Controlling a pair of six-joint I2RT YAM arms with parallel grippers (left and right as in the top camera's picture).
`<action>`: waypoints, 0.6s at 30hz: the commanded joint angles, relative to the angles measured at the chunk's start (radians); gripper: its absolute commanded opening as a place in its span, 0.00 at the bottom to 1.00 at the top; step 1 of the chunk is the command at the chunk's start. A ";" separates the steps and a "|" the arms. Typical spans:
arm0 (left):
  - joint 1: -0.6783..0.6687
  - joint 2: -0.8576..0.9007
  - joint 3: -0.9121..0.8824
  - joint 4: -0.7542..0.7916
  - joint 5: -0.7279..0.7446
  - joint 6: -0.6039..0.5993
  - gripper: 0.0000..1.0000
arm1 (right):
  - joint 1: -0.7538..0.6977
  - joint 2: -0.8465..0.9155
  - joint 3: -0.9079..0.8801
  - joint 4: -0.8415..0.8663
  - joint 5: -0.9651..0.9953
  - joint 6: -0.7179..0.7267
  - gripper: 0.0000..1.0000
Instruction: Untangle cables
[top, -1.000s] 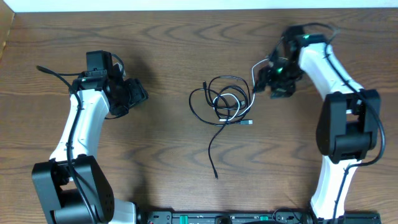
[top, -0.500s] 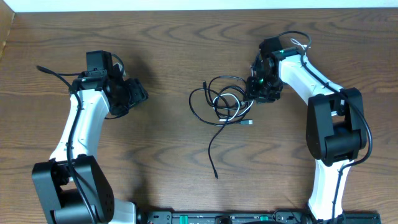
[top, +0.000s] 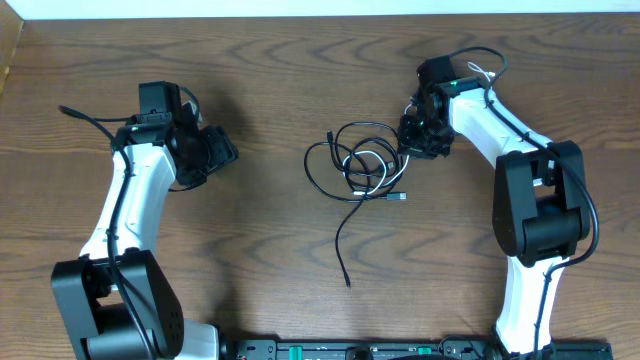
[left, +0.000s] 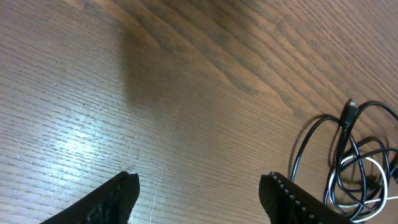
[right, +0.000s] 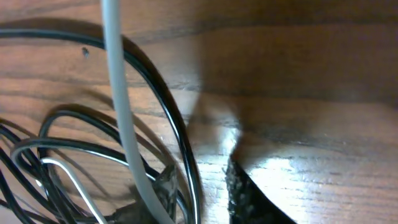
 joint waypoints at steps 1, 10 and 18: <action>0.003 0.010 -0.008 0.000 -0.002 0.016 0.67 | 0.011 -0.017 -0.015 -0.007 0.011 0.032 0.20; 0.003 0.010 -0.008 0.000 -0.002 0.012 0.67 | 0.043 -0.017 -0.046 0.017 0.099 0.100 0.18; 0.003 0.010 -0.008 0.000 -0.002 0.012 0.67 | 0.049 -0.017 -0.047 0.021 0.127 0.110 0.05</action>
